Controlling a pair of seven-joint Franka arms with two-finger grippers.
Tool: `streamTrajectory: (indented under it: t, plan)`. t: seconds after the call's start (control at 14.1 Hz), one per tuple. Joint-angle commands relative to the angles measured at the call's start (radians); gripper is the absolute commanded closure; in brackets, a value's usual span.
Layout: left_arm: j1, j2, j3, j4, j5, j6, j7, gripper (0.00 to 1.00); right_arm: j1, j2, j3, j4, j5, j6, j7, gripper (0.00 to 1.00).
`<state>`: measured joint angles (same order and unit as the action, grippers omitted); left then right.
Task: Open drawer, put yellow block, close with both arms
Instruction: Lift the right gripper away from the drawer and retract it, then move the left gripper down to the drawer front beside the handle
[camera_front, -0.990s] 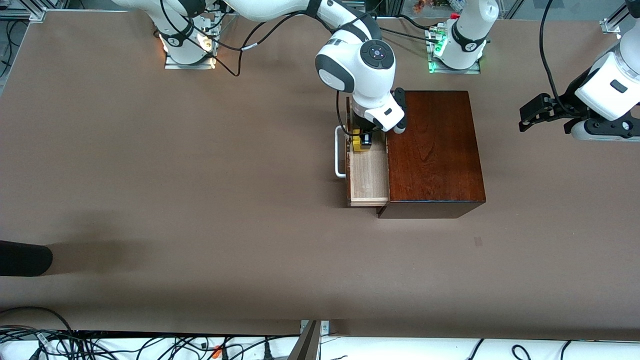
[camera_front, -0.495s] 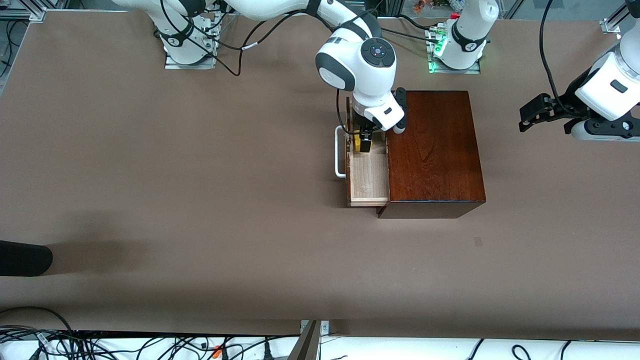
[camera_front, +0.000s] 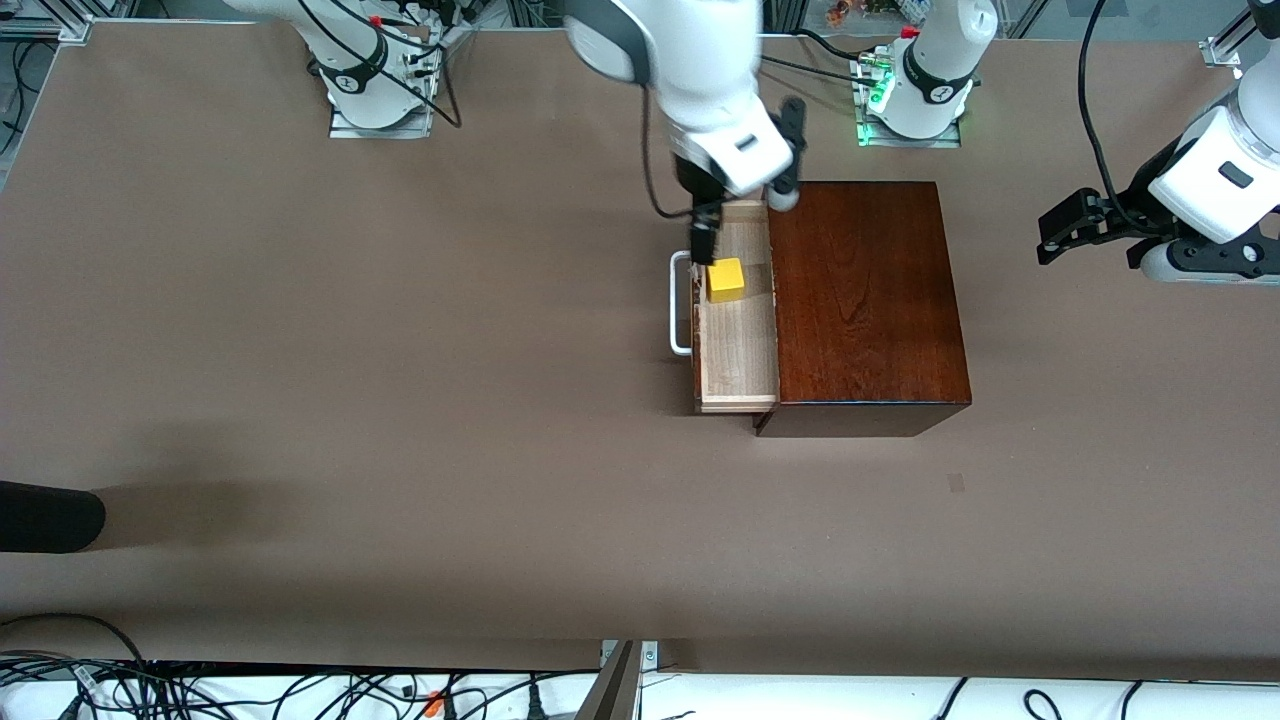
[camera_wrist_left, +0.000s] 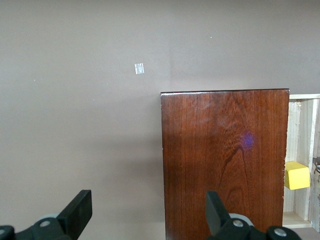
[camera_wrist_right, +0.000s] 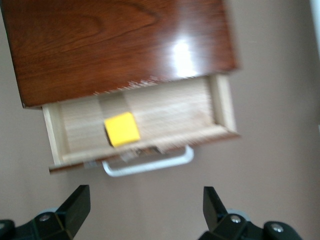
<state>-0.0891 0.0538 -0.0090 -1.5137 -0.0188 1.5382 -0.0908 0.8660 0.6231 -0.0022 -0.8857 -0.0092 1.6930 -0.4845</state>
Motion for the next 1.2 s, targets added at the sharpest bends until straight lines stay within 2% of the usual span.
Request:
streamTrajectory:
  t: [0.0, 0.14, 0.28, 0.49, 0.64, 0.78, 0.85, 0.92, 1.13]
  plan:
    - [-0.001, 0.000, 0.003, 0.001, -0.018, 0.010, 0.020, 0.00, -0.091, -0.188, -0.036, -0.125, 0.031, -0.024, 0.001, 0.00]
    - [-0.004, 0.000, 0.001, 0.004, -0.018, 0.010, 0.020, 0.00, -0.197, -0.337, -0.039, -0.235, 0.032, -0.084, 0.024, 0.00]
    - [-0.018, 0.007, -0.015, 0.007, -0.020, 0.008, 0.016, 0.00, -0.313, -0.426, -0.036, -0.292, 0.034, -0.146, 0.056, 0.00]
    - [-0.023, 0.027, -0.101, 0.012, -0.039, 0.008, 0.003, 0.00, -0.494, -0.465, -0.035, -0.308, 0.072, -0.233, 0.064, 0.00]
    - [-0.031, 0.046, -0.173, 0.013, -0.040, 0.008, 0.006, 0.00, -0.580, -0.505, -0.038, -0.376, 0.077, -0.231, 0.145, 0.00]
    - [-0.052, 0.066, -0.256, 0.020, -0.029, 0.020, 0.016, 0.00, -0.617, -0.558, -0.041, -0.474, 0.081, -0.216, 0.281, 0.00]
    - [-0.070, 0.104, -0.288, 0.053, -0.024, 0.046, 0.014, 0.00, -0.634, -0.581, -0.042, -0.522, 0.081, -0.204, 0.318, 0.00]
    - [-0.096, 0.145, -0.302, 0.084, -0.026, 0.059, 0.013, 0.00, -0.653, -0.592, -0.048, -0.554, 0.081, -0.197, 0.346, 0.00]
    - [-0.193, 0.207, -0.316, 0.098, -0.027, 0.110, 0.020, 0.00, -0.717, -0.597, -0.055, -0.639, 0.084, -0.161, 0.385, 0.00]
